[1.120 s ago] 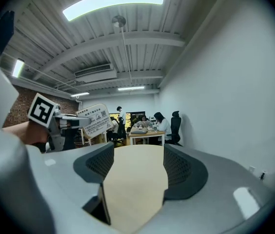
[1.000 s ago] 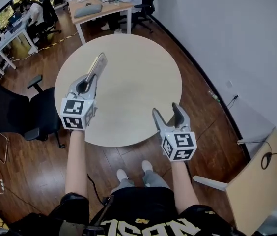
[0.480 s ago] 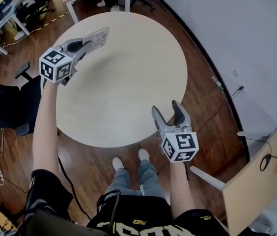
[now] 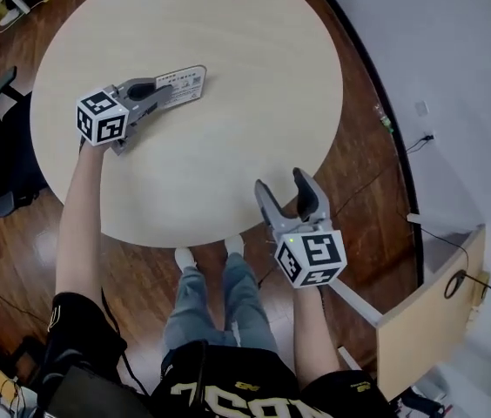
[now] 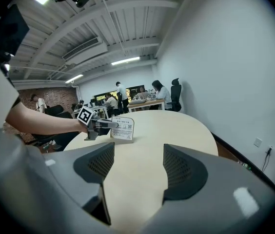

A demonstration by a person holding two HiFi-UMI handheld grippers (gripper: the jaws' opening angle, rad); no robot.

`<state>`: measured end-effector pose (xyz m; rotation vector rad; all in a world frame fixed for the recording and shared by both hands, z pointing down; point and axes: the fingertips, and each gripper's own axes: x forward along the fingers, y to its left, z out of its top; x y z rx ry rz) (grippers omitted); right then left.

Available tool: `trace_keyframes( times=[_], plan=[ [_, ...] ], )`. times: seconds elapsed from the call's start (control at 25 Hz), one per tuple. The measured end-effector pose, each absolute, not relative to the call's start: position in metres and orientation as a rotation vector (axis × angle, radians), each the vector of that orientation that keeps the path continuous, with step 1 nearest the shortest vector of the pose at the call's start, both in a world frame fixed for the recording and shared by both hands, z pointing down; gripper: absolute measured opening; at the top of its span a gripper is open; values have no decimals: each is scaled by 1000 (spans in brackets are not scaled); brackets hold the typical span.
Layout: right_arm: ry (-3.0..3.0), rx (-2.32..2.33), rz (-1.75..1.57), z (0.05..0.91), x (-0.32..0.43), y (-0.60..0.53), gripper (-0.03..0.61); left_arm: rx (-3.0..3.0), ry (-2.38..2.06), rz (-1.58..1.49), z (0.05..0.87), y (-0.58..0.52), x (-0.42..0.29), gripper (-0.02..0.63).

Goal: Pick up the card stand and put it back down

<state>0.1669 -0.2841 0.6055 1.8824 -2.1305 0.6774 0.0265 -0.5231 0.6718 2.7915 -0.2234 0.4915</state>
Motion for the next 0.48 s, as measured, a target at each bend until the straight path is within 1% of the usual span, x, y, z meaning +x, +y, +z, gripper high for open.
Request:
trace_keyframes(
  times=[0.2, 0.32, 0.36, 0.4, 0.48],
  plan=[
    [-2152, 1860, 690, 623, 162, -283, 319, 2746, -196, 354, 698, -510, 27, 18],
    [-2164, 1848, 704, 626, 157, -281, 319, 2758, -240, 417, 710, -509, 23, 27],
    [-2165, 1844, 706, 627, 157, -280, 319, 2763, -265, 471, 715, -509, 21, 40],
    [-2164, 1841, 707, 626, 156, -278, 319, 2760, -297, 511, 719, -509, 18, 69],
    [-2164, 1838, 703, 622, 154, -276, 319, 2733, -392, 516, 716, -512, 9, 153]
  ],
)
